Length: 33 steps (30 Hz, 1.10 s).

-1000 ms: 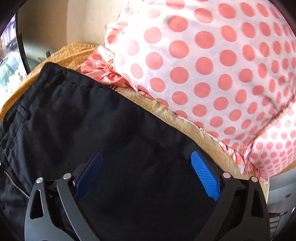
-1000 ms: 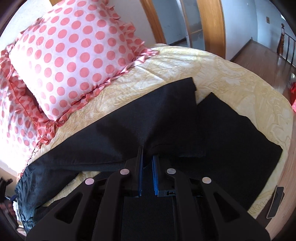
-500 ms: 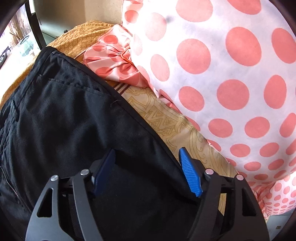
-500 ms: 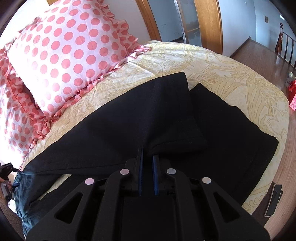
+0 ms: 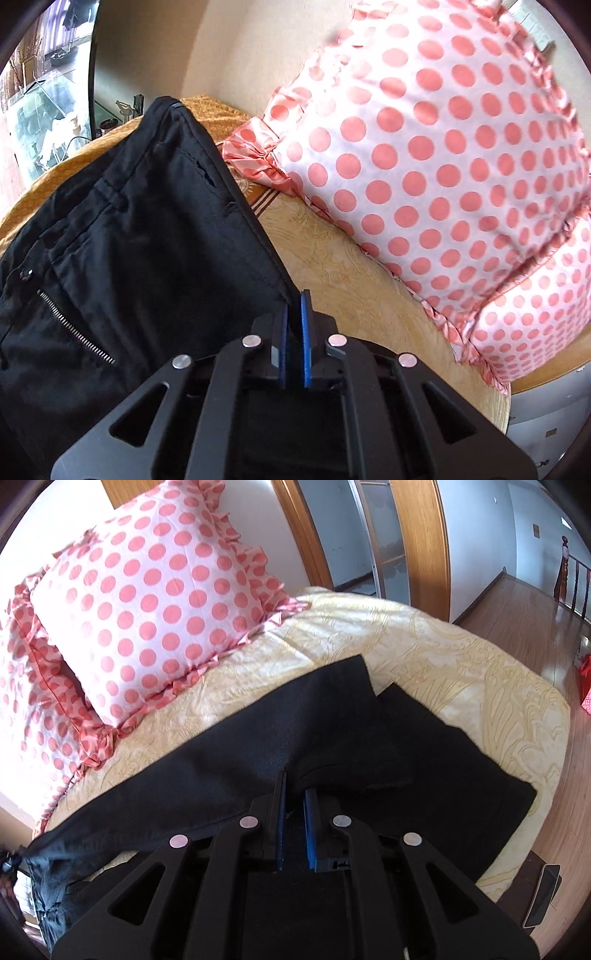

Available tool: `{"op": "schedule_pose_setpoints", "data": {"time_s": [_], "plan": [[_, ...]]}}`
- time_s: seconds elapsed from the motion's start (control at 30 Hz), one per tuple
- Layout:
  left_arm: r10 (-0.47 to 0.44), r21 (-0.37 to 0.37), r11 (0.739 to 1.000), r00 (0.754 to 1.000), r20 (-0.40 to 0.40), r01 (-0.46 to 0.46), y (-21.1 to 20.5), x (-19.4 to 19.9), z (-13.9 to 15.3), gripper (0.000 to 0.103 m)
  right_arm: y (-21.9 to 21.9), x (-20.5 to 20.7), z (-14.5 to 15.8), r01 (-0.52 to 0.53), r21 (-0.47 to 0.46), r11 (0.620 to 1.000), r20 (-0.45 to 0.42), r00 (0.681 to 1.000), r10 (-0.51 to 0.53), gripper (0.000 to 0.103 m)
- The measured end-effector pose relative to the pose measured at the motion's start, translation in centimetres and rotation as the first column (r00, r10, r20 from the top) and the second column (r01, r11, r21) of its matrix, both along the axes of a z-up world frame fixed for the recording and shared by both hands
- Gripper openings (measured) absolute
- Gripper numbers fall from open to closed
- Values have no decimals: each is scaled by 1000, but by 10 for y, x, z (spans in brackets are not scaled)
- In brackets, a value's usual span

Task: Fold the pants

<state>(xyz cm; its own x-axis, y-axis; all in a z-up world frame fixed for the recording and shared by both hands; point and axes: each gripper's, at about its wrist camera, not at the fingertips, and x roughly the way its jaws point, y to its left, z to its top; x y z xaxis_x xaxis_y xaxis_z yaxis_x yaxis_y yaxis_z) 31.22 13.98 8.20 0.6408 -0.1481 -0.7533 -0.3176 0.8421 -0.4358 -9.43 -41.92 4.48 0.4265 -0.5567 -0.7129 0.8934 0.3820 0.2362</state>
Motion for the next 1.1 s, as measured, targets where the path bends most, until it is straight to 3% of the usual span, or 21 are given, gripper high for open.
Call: {"op": "schedule_pose_setpoints", "data": {"time_s": [0.13, 0.27, 0.4, 0.67, 0.8, 0.87, 0.9, 0.93, 1.0, 1.1], "plan": [[-12, -30, 999, 996, 90, 15, 11, -64, 11, 6, 2, -14, 11, 19, -29, 999, 13, 1000, -18, 9], [-26, -21, 999, 982, 188, 31, 13, -126, 22, 6, 6, -25, 21, 35, -54, 998, 19, 999, -34, 9], [-18, 6, 1000, 971, 237, 17, 12, -178, 23, 6, 10, -35, 26, 43, -65, 997, 24, 999, -41, 9], [55, -4, 998, 973, 224, -56, 19, -257, -26, 6, 19, -54, 25, 59, -64, 996, 26, 998, -58, 9], [66, 25, 997, 988, 139, -70, 21, -268, -72, 11, 18, -60, 16, 70, -41, 997, 26, 997, -69, 9], [110, -52, 993, 988, 112, -104, 31, -273, -86, 31, 19, -62, 15, 69, -37, 997, 27, 997, -68, 9], [142, -85, 988, 981, 130, -132, 37, -280, -85, 50, 20, -62, 15, 67, -43, 997, 24, 998, -66, 9], [174, -117, 981, 972, 158, -157, 45, -286, -82, 63, 21, -63, 16, 66, -47, 997, 23, 998, -65, 9], [245, -136, 966, 943, 225, -219, 64, -298, -71, 73, 22, -64, 16, 67, -51, 996, 25, 998, -66, 9], [296, -125, 954, 919, 260, -272, 88, -299, -57, 73, 21, -63, 16, 68, -51, 996, 24, 997, -67, 9]]}}
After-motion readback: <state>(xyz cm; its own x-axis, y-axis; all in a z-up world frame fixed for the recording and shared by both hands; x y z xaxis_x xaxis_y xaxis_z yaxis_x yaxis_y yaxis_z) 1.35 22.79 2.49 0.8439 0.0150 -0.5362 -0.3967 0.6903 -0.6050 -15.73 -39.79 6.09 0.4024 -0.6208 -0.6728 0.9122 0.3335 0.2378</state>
